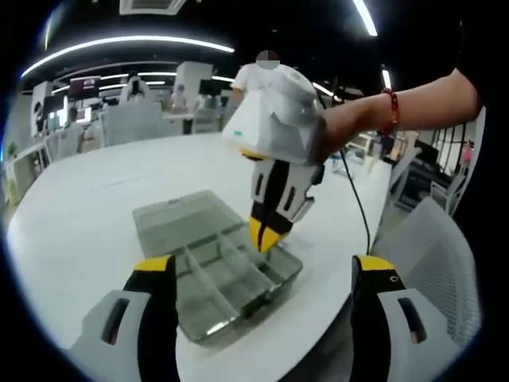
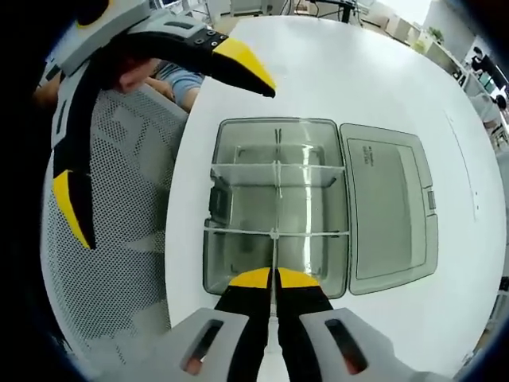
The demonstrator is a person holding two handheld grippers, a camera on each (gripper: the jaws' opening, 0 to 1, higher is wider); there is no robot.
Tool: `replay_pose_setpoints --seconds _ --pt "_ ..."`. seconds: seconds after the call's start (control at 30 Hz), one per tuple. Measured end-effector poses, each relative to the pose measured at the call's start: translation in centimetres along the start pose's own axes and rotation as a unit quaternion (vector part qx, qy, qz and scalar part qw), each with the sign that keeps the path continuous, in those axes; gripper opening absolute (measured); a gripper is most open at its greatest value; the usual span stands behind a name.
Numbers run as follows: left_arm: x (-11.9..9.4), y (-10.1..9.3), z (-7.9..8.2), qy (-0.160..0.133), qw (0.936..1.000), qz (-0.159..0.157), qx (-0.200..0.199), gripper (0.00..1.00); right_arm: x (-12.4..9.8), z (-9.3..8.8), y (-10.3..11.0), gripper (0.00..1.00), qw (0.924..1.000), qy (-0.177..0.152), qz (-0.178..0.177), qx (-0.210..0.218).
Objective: Insert the divider into the dual guide fixture by aligning both edges with the guide slots and pushing it downward to the bottom, including one-sided entry, uneven engagement, binding, and posture correction.
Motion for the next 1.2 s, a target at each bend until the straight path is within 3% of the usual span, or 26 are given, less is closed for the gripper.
replay_pose_setpoints --seconds 0.13,0.33,0.63,1.2 --pt "0.1 -0.1 -0.1 0.003 1.0000 -0.003 -0.001 0.89 0.0 -0.4 0.2 0.02 1.0000 0.003 0.000 0.003" --pt "0.2 -0.4 0.0 0.005 1.0000 -0.007 -0.003 0.89 -1.0 -0.7 0.2 0.09 0.9992 -0.026 -0.009 0.030" --pt "0.5 -0.8 0.3 0.006 0.9999 -0.011 -0.006 0.89 -1.7 -1.5 0.1 0.20 0.9978 -0.040 -0.019 0.050" --pt "0.6 -1.6 0.3 0.010 0.9997 -0.021 -0.008 0.90 -3.9 -1.9 0.2 0.25 0.9897 -0.088 -0.053 0.100"
Point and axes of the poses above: the point that each gripper's makers call its tool centre point, and the gripper's own axes: x roughly forward along the fingers, y roughly to its left, z roughly out of its top, the point moved 6 cm from there along -x, roughly backward along the fingers, and after that the axes turned 12 degrees about -z, right-handed, at the moved point
